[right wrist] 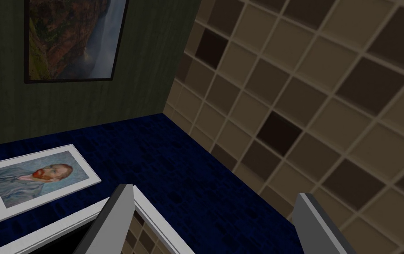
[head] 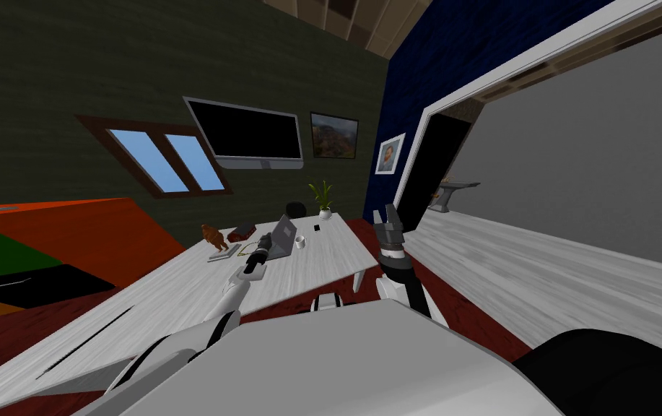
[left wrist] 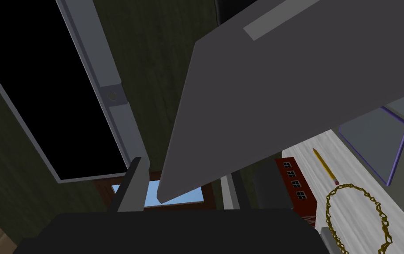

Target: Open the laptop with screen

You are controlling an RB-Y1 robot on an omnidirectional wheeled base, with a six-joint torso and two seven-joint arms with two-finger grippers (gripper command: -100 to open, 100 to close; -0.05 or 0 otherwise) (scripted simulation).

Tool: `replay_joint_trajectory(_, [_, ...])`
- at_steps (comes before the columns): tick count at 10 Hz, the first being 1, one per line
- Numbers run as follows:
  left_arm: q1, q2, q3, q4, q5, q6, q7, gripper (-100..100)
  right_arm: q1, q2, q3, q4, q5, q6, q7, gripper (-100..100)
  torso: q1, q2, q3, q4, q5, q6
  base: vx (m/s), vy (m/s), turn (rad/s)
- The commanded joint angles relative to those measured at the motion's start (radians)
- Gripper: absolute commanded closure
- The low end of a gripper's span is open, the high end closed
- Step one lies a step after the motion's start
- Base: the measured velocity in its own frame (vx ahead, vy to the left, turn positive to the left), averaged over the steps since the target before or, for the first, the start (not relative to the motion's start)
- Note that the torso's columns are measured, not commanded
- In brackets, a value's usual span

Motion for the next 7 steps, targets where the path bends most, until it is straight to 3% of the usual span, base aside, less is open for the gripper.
replay_joint_trajectory(1, [0.011, -0.031, 0.006, 0.008, 0.028, -0.027, 0.026, 100, 0.000, 0.000, 0.000, 0.000, 0.000, 0.000, 0.000, 0, 0.000, 0.002, 0.001, 0.002, -0.001, -0.002, 0.000, 0.092, 0.008])
replay_joint_trajectory(4, [0.024, -0.064, 0.010, 0.017, 0.055, -0.050, 0.050, 100, 0.000, 0.000, 0.000, 0.000, 0.000, 0.000, 0.000, 0, 0.005, 0.005, 0.003, 0.002, 0.001, -0.004, 0.017, 0.116, -0.019])
replay_joint_trajectory(6, [0.024, -0.064, 0.010, 0.017, 0.055, -0.050, 0.050, 100, 0.000, 0.000, 0.000, 0.000, 0.000, 0.000, 0.000, 0, 0.001, 0.003, 0.002, 0.001, 0.000, -0.002, 0.005, 0.071, 0.009])
replay_joint_trajectory(7, [0.036, -0.097, 0.014, 0.026, 0.082, -0.073, 0.074, 100, 0.000, 0.000, 0.000, 0.000, 0.000, 0.000, 0.000, 0, -0.003, 0.003, 0.002, 0.001, -0.001, 0.000, 0.017, 0.116, -0.024])
